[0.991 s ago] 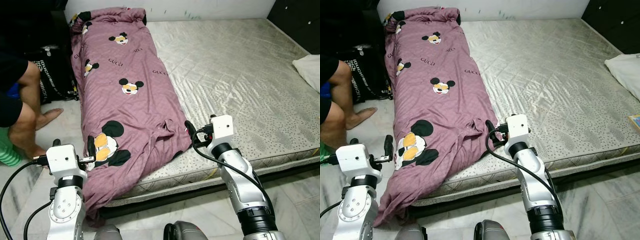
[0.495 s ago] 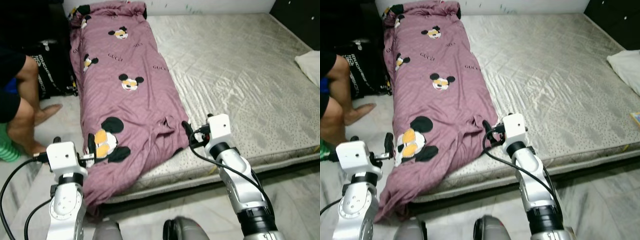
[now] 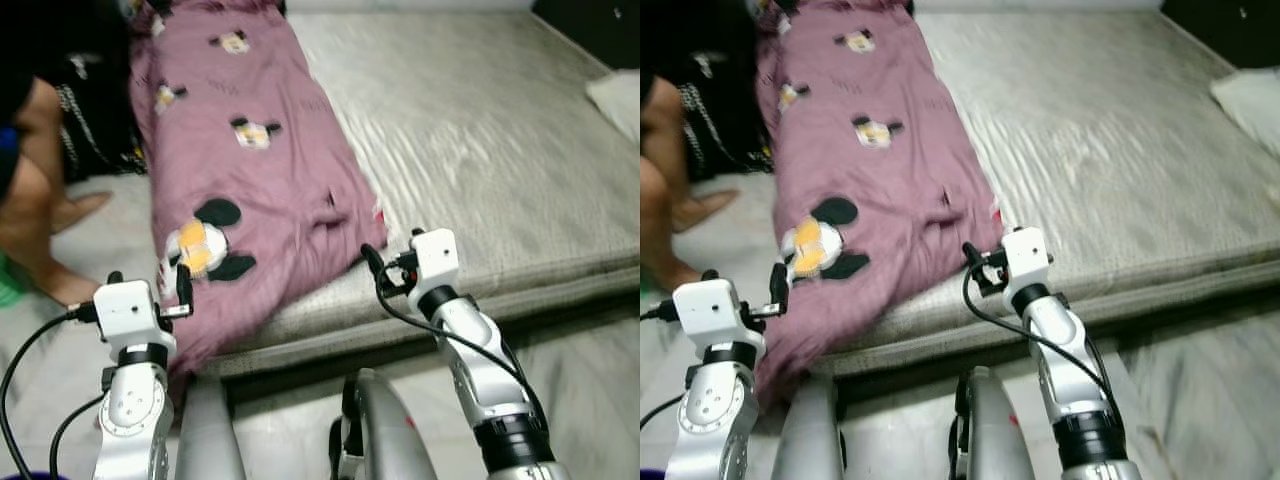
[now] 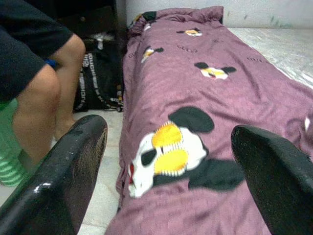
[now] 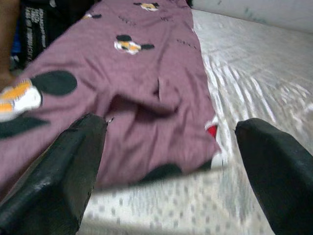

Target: Clean up the room

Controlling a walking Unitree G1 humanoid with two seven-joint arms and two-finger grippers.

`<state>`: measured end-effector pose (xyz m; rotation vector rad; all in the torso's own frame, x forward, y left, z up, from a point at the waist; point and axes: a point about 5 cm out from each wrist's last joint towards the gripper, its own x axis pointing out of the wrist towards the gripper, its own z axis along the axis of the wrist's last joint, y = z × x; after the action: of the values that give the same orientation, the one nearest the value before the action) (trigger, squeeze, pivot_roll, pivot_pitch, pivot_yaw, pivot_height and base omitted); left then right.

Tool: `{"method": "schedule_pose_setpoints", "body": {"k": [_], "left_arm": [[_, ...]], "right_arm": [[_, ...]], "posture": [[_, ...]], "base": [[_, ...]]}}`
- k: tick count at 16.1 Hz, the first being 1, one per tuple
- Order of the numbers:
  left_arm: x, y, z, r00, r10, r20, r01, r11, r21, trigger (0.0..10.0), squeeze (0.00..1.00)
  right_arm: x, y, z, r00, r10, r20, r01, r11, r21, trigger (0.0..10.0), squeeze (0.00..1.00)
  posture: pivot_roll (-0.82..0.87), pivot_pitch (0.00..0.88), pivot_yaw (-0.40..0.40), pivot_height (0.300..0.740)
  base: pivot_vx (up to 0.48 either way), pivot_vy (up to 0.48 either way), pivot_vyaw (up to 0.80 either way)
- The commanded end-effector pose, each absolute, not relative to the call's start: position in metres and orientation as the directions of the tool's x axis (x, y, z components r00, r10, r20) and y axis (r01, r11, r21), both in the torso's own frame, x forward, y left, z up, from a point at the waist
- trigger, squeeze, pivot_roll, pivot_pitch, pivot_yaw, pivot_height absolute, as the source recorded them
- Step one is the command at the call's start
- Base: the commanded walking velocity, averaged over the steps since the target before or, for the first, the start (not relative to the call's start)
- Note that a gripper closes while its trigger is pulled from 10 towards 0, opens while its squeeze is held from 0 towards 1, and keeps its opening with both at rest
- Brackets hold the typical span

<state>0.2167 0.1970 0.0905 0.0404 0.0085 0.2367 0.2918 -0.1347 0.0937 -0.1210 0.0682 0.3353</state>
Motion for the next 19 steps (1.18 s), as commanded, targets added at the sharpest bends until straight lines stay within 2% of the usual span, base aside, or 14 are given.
{"method": "schedule_pose_setpoints", "body": {"k": [1, 6, 9, 13, 19], "left_arm": [[0.2182, 0.1959, 0.0902, 0.971, 0.237, -0.011, -0.237, 0.971, 0.042, 10.0, 0.00], [0.2194, 0.1956, 0.0899, 0.971, 0.237, -0.014, -0.236, 0.971, 0.039, 10.0, 0.00], [0.2197, 0.1954, 0.0898, 0.971, 0.240, -0.015, -0.239, 0.970, 0.035, 10.0, 0.00], [0.2205, 0.1924, 0.0921, 0.977, 0.212, 0.001, -0.212, 0.977, 0.020, 10.0, 0.00], [0.2214, 0.1917, 0.0913, 0.980, 0.199, 0.001, -0.199, 0.980, 0.024, 10.0, 0.00]], "right_arm": [[0.2913, -0.1344, 0.0950, 0.938, 0.336, -0.083, -0.345, 0.930, -0.130, 10.0, 0.00], [0.2918, -0.1329, 0.0953, 0.934, 0.347, -0.083, -0.356, 0.920, -0.163, 10.0, 0.00], [0.2918, -0.1321, 0.0945, 0.933, 0.350, -0.086, -0.359, 0.919, -0.163, 10.0, 0.00], [0.2929, -0.1321, 0.0934, 0.934, 0.345, -0.090, -0.355, 0.922, -0.152, 10.0, 0.00], [0.2937, -0.1326, 0.0960, 0.937, 0.343, -0.064, -0.349, 0.925, -0.148, 10.0, 0.00]], "posture": [[-0.02, 0.128, -0.068, 0.574], [-0.02, 0.127, -0.071, 0.574], [-0.02, 0.127, -0.072, 0.574], [-0.02, 0.122, -0.073, 0.574], [-0.02, 0.119, -0.072, 0.574]], "base": [[0.000, 0.000, 0.00], [0.000, 0.000, 0.00], [0.000, 0.000, 0.80], [0.000, 0.000, 0.00], [0.229, 0.000, 0.00]]}}
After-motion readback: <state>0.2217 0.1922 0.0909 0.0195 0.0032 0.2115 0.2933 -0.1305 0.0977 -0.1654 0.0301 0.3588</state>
